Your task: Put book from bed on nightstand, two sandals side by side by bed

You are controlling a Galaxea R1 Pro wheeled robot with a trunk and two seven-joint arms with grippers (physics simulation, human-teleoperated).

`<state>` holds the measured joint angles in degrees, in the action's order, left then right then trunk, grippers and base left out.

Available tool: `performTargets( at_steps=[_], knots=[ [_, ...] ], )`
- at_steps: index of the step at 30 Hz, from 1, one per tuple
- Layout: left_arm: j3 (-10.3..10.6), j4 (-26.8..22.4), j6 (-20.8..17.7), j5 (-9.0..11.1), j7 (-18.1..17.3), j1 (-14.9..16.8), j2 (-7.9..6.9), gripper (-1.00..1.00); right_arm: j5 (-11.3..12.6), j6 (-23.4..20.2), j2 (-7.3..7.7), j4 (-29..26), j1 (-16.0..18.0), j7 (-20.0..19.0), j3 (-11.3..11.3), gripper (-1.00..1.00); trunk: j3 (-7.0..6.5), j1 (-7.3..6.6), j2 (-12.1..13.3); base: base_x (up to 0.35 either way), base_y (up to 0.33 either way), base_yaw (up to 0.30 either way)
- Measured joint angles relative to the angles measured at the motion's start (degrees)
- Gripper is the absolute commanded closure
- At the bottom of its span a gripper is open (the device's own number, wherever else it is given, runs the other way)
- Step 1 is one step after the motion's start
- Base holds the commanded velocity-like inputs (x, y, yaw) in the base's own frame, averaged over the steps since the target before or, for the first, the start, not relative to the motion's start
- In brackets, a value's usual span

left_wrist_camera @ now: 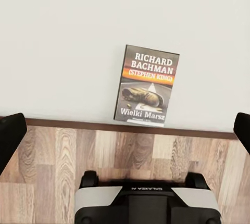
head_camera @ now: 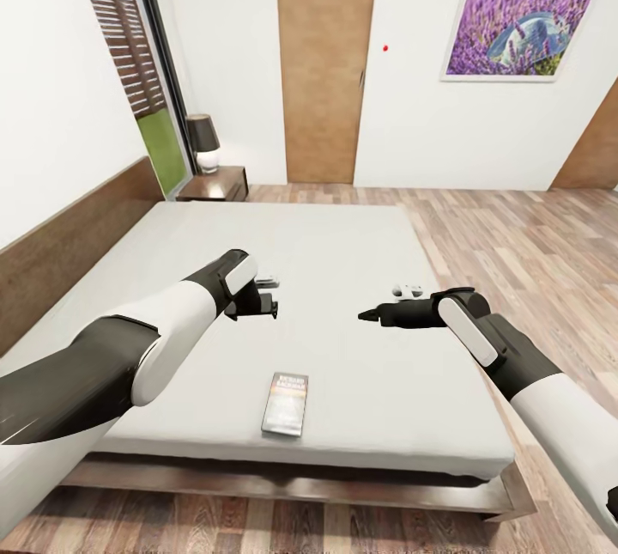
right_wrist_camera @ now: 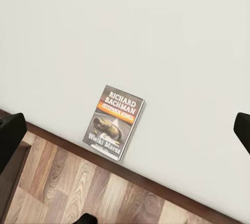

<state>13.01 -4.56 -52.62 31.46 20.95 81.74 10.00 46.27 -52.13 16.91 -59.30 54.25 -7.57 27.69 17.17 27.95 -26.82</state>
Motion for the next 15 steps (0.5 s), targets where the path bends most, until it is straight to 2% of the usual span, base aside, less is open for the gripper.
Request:
performTargets(
  at_steps=[9,15],
  knots=[
    [0.0,-0.11,0.38,0.0,-0.29,0.01,0.0,-1.0,0.0,0.02,0.0,0.0,0.0,-0.07,-0.01,-1.0,0.84,0.0,0.0,0.0,0.0,-0.001],
    [0.05,-0.17,0.43,0.1,-0.46,0.0,0.0,-1.0,0.0,0.02,0.0,-0.01,0.0,-0.07,-0.01,-1.0,1.4,0.0,0.0,0.0,0.0,-0.073]
  ],
)
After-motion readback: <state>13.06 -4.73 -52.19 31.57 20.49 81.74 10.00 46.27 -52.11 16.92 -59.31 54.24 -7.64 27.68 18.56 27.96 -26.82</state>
